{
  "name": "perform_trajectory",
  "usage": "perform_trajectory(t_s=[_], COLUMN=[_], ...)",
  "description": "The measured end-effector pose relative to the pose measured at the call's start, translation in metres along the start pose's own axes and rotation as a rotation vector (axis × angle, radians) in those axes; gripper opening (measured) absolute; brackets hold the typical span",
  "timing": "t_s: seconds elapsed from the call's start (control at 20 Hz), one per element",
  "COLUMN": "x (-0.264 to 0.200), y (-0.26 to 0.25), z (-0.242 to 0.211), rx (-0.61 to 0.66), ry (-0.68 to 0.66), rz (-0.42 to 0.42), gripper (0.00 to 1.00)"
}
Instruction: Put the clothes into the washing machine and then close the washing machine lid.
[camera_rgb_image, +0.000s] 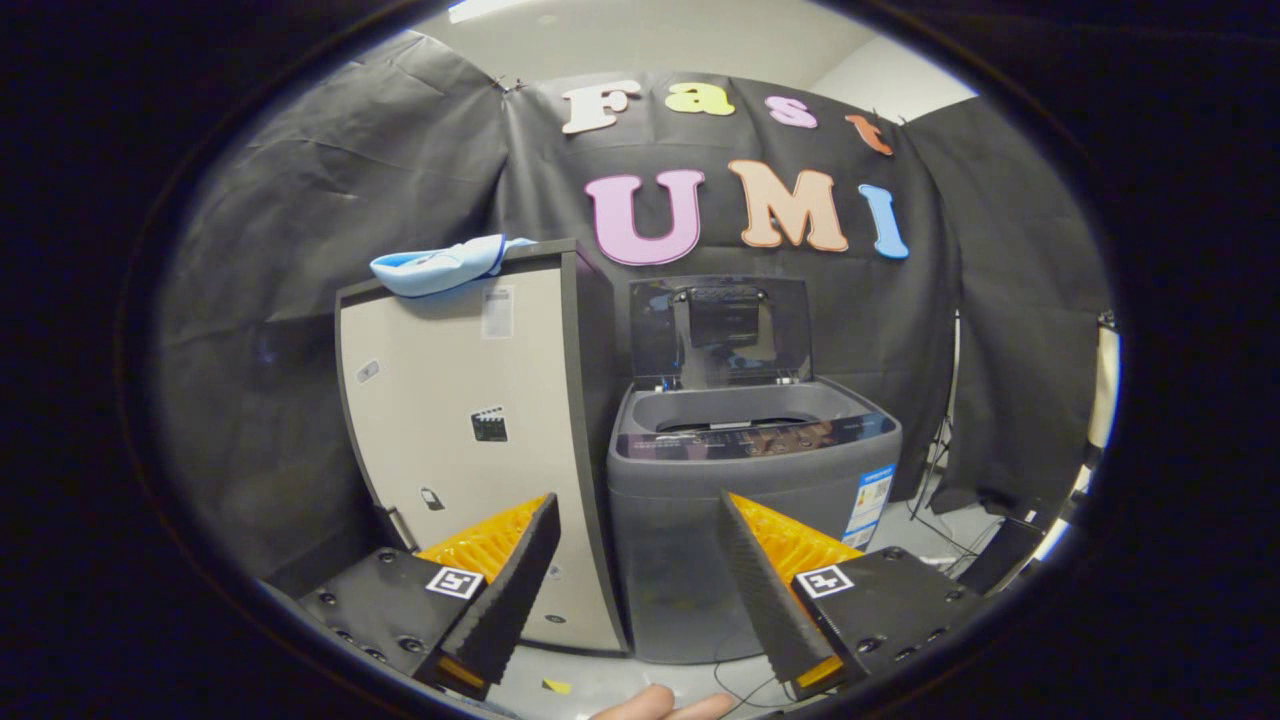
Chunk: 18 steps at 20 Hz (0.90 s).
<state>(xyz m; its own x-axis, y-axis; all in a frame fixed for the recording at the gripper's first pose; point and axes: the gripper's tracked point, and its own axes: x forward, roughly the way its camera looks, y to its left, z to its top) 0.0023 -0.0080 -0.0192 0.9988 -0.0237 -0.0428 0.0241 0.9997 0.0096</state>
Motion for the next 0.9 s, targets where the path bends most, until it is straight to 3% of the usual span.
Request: perform_trajectory(t_s=[0.9], x=[0.008], y=[0.008], z=[0.008], rx=[0.005], ry=[0.006], rz=[-0.017], gripper=[0.97])
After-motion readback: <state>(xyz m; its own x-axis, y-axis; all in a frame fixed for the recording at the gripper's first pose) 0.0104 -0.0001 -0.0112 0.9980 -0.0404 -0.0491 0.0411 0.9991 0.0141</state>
